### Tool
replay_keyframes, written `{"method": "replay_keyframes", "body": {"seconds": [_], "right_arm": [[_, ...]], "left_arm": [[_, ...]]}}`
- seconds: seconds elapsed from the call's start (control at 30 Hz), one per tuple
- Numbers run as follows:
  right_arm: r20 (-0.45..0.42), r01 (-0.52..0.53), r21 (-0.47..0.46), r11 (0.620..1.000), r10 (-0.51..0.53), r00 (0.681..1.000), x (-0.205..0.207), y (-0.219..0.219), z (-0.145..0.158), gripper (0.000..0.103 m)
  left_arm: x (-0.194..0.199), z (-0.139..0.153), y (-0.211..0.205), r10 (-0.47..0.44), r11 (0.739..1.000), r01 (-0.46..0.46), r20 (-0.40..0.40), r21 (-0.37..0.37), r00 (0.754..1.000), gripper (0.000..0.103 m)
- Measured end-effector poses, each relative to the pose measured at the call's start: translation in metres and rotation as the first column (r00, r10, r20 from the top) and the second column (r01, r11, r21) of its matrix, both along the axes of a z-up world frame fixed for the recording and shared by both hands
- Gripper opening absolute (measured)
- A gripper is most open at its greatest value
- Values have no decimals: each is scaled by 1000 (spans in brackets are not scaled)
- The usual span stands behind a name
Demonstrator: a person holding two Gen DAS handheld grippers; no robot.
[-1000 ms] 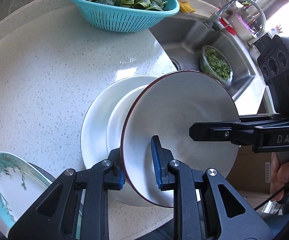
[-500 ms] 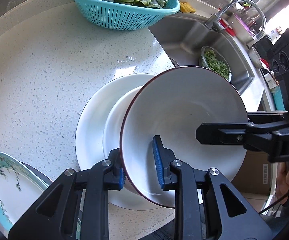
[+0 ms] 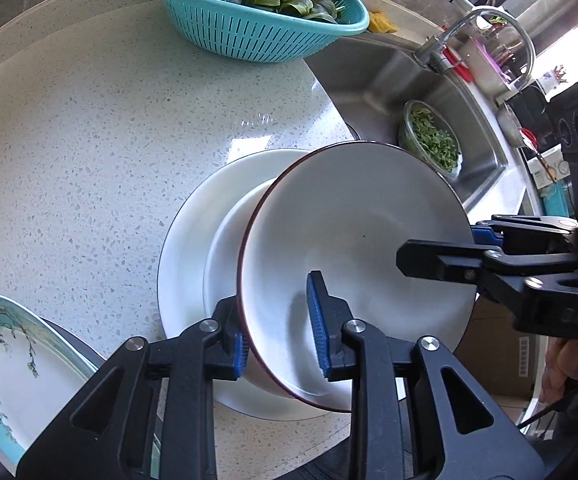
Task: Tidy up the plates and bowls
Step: 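Lower the red-rimmed floral bowl into the white bowl with both grippers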
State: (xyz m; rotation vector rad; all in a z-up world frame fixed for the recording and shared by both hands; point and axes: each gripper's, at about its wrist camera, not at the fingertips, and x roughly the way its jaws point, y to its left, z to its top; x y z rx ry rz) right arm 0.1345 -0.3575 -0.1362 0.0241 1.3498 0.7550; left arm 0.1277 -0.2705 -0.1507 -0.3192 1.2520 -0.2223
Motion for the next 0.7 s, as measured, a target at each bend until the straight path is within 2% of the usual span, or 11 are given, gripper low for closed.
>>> {"method": "replay_keyframes", "body": {"seconds": [0.07, 0.13, 0.3, 0.57, 0.7], "right_arm": [[-6, -3, 5, 1000, 3, 1000, -2, 0, -3, 26], [-3, -5, 9, 1000, 5, 1000, -2, 1, -5, 25], [2, -3, 6, 1000, 3, 1000, -3, 0, -6, 21], [-18, -1, 16, 1000, 1, 1000, -4, 0, -13, 21], [-20, -9, 25, 1000, 10, 1000, -5, 2, -15, 21]], "left_arm": [[-1, 2, -2, -2, 1000, 2, 13, -10, 1000, 36], [-2, 7, -5, -12, 1000, 13, 30, -22, 999, 54], [-4, 16, -6, -17, 1000, 17, 62, -12, 998, 82], [-6, 19, 0, -20, 1000, 22, 74, -15, 997, 88], [-4, 16, -12, -94, 994, 90, 75, 53, 993, 91]]}}
